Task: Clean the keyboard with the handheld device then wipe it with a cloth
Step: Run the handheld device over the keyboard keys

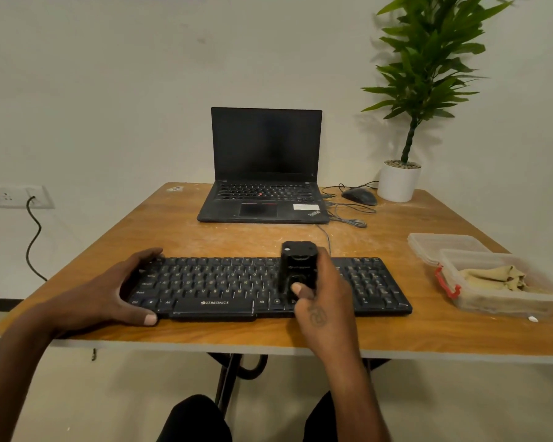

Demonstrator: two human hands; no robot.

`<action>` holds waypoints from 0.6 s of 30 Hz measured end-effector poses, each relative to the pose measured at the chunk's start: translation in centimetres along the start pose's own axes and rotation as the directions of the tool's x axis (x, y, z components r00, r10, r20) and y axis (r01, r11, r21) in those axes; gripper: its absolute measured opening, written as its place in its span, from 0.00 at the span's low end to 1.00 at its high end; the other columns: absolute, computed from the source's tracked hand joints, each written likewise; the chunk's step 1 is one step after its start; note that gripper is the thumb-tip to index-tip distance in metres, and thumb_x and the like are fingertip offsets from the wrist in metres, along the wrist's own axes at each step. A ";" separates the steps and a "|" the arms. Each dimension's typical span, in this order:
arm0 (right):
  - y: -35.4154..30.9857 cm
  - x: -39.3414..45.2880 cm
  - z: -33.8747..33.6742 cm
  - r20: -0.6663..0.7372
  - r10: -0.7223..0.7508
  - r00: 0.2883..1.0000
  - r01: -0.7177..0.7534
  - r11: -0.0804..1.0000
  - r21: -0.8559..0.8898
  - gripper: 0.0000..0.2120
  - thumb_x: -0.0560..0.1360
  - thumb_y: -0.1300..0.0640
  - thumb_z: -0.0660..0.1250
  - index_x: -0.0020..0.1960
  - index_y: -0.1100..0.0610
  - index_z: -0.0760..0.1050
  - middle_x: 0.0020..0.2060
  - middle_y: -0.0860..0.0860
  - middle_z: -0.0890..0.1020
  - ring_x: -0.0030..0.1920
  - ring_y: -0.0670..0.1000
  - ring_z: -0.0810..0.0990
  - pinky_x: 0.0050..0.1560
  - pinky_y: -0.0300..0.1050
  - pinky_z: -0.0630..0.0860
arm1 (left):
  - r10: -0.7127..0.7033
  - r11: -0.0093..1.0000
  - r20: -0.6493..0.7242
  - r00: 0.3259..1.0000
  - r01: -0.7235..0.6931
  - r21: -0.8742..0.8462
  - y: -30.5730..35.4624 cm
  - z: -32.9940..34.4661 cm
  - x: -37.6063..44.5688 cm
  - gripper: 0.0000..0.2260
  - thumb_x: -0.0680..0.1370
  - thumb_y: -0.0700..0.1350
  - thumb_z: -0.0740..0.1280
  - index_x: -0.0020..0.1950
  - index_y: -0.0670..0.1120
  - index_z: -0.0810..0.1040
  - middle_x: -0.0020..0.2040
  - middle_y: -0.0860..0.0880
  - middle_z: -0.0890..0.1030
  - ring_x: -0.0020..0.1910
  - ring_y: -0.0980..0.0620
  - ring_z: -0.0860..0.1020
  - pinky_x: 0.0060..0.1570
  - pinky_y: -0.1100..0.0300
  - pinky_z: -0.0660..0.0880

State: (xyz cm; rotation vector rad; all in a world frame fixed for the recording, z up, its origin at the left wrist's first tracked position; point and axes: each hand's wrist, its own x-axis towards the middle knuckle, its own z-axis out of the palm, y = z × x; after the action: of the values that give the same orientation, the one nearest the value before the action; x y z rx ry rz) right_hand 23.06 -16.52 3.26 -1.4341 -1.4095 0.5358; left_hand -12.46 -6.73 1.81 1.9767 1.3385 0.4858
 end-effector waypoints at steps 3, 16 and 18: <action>0.2 0.2 -1.2 -0.088 0.046 0.995 -0.045 0.999 0.015 0.28 0.73 0.76 0.63 0.67 0.53 0.70 0.55 0.50 0.78 0.46 0.24 0.73 0.36 0.22 0.71 | -0.001 1.000 -0.004 1.000 0.001 0.004 0.1 0.1 -0.1 0.55 0.56 0.67 0.83 0.75 0.76 0.54 0.74 0.60 0.65 0.69 0.59 0.70 0.61 0.60 0.72; -1.4 -0.2 2.9 0.011 -0.042 0.999 0.043 0.999 -0.015 0.26 0.72 0.78 0.62 0.58 0.51 0.71 0.47 0.48 0.78 0.45 0.42 0.79 0.38 0.26 0.74 | 0.022 1.000 -0.006 1.000 -0.022 0.013 0.5 0.1 -0.4 0.54 0.58 0.66 0.83 0.75 0.76 0.53 0.73 0.65 0.64 0.69 0.62 0.68 0.61 0.63 0.71; -0.9 0.1 2.2 -0.007 0.026 1.000 -0.026 1.000 0.015 0.29 0.73 0.77 0.63 0.69 0.54 0.70 0.56 0.52 0.80 0.47 0.35 0.79 0.39 0.25 0.74 | 0.025 1.000 -0.008 1.000 -0.025 0.019 0.5 0.1 -0.4 0.54 0.58 0.65 0.83 0.76 0.75 0.53 0.73 0.66 0.64 0.68 0.63 0.68 0.59 0.65 0.71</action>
State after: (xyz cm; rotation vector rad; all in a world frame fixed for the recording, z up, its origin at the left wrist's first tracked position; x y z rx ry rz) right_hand 20.82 -15.84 3.19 -1.4431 -1.3801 0.5567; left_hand -12.21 -7.26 2.11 2.0109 1.3290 0.4952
